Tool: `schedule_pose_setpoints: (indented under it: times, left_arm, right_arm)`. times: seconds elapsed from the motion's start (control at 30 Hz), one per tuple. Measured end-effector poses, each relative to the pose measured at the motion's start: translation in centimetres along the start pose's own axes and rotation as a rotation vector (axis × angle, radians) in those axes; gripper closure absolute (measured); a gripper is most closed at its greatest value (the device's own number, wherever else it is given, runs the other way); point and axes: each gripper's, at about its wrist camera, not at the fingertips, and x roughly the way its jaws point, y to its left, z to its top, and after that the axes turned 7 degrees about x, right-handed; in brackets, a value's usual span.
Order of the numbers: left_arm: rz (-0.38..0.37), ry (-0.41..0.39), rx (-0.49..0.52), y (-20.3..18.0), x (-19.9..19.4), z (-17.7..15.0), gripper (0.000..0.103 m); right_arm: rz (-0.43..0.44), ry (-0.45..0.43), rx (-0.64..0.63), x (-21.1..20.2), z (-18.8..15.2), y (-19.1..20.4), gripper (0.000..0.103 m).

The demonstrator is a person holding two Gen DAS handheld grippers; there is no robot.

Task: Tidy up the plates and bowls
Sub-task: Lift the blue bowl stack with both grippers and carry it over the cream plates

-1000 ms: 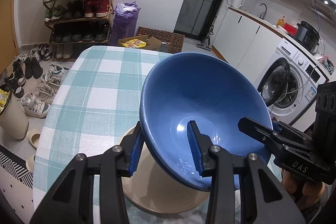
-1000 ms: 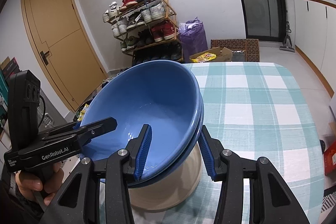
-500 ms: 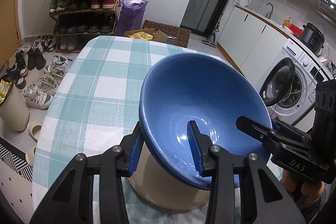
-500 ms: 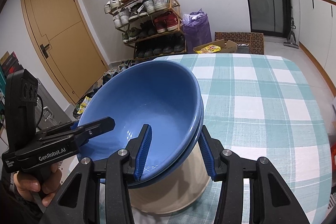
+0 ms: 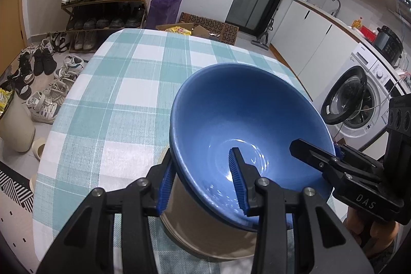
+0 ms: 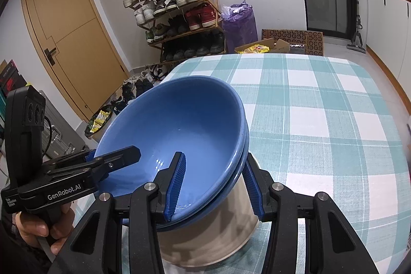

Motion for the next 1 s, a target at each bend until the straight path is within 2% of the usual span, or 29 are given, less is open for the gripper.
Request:
schedule_pose_setpoints:
  times: [0.77,0.87,1.0]
  left_arm:
    - [0.004,0.010,0.023,0.1,1.1,-0.2,0.063]
    - [0.005,0.011,0.026,0.0,1.1,-0.2,0.061]
    - [0.004,0.012,0.043,-0.2,1.1,-0.3,0.053]
  right_arm:
    - [-0.012,0.011,0.010,1.0,0.1,-0.5,0.057]
    - [-0.018,0.015,0.003,1.1,0.2,-0.6,0.057]
    - [-0.021,0.021,-0.001,1.2,0.1,-0.7,0.057]
